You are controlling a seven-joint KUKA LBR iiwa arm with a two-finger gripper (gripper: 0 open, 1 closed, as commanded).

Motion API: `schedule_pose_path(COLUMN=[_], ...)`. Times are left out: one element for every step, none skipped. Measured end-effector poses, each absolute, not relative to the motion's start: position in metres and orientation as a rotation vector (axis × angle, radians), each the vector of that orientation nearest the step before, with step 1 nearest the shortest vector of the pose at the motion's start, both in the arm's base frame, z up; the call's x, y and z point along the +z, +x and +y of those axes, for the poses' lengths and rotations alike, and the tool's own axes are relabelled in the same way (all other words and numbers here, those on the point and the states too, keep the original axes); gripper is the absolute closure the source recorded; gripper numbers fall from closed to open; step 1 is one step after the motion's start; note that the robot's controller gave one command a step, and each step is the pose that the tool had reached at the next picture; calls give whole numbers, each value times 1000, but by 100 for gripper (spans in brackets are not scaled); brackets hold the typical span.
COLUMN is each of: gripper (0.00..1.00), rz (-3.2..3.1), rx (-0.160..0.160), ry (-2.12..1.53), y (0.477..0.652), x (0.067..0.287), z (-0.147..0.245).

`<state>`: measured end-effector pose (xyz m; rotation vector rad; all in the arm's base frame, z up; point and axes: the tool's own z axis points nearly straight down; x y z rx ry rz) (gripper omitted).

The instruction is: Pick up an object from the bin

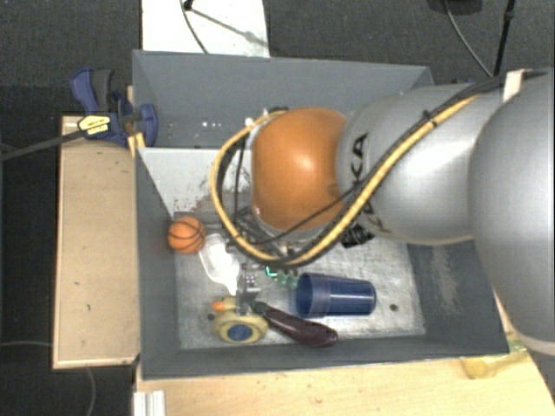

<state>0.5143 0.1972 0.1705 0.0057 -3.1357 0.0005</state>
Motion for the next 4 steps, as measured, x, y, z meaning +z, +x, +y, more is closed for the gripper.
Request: schedule_pose_path(gripper=[0, 0, 0, 0], rz=[-3143, -3144, -3133, -3111], rx=[-2, -4, 1, 0], ry=[-5, -139, -203, -432], y=[516, 495, 485, 482], x=[175, 116, 89, 108], z=[196, 193, 195, 178])
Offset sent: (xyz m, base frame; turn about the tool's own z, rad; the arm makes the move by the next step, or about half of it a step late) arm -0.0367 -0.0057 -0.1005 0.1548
